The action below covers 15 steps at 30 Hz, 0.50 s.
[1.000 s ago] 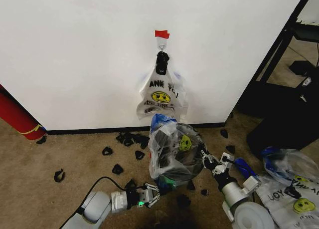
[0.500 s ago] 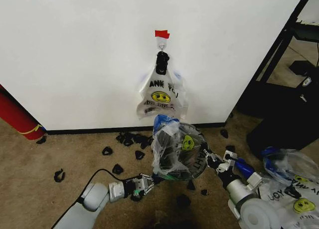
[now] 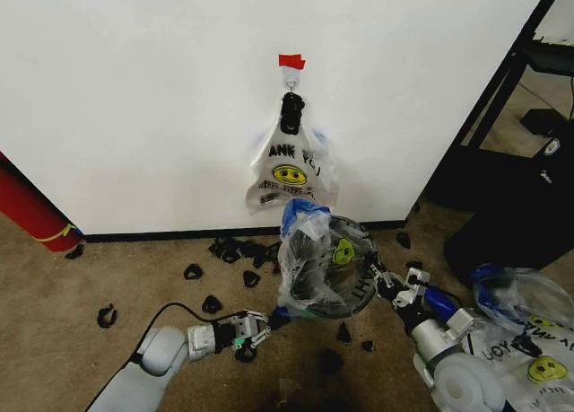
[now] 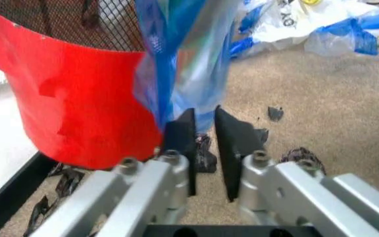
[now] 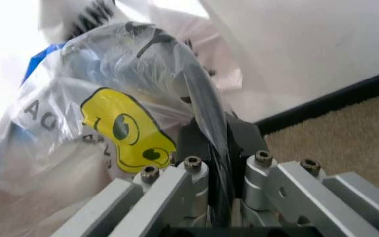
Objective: Pick up the garbage bag from the wall and place it over the trash bin.
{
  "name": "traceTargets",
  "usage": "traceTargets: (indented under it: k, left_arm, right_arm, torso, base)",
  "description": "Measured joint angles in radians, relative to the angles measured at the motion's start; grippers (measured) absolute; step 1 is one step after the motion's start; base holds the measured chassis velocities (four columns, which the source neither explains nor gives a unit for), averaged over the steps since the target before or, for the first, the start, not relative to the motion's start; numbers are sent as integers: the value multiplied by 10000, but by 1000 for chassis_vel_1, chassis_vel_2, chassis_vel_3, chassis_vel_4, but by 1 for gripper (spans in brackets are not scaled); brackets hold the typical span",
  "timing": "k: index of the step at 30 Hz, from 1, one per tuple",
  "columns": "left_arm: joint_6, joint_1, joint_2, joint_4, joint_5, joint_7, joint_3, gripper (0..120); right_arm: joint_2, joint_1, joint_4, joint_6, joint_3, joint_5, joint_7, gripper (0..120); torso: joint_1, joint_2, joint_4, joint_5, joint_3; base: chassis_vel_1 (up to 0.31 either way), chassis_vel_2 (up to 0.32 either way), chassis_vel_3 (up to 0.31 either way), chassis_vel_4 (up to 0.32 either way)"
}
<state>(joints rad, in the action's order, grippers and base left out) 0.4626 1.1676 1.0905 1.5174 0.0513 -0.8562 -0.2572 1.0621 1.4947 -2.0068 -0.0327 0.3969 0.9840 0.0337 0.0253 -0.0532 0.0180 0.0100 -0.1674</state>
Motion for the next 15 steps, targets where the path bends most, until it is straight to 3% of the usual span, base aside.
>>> traceTargets:
  k: [3, 5, 9, 11, 14, 15]
  left_arm:
    - [57, -1, -51, 1, 153, -170, 8, 25]
    - [100, -22, -115, 38, 366, -804, -63, 34]
    - [118, -69, -374, 367, 298, -1810, -798, 54]
    - [118, -74, -406, 410, 266, -1799, -924, 56]
    - [-45, 192, -534, 977, 502, -41, -1555, 71]
    - [-245, 472, -554, 1450, 752, 1501, -1579, 77]
  right_arm:
    - [117, -58, 61, -185, -96, 0, -28, 1]
    - [301, -132, 185, -454, -278, -82, -95, 1]
    - [561, -223, 423, -937, -434, -591, -130, 1]
    - [586, -238, 472, -1047, -433, -749, -136, 1]
    - [713, -298, 715, -1605, -429, -1580, -166, 1]
    - [766, -297, 804, -1731, -442, -1890, -172, 1]
  torso:
    - [-1, -1, 2, 2, 1]
    - [0, 0, 0, 1, 0]
    - [-1, 0, 1, 2, 0]
    - [0, 0, 1, 2, 0]
    - [0, 0, 3, 1, 1]
    - [0, 0, -1, 2, 0]
  base:
    - [0, 0, 0, 0]
    - [0, 0, 0, 0]
    - [0, 0, 0, 0]
    - [0, 0, 0, 0]
    - [0, 0, 0, 0]
    - [0, 0, 0, 0]
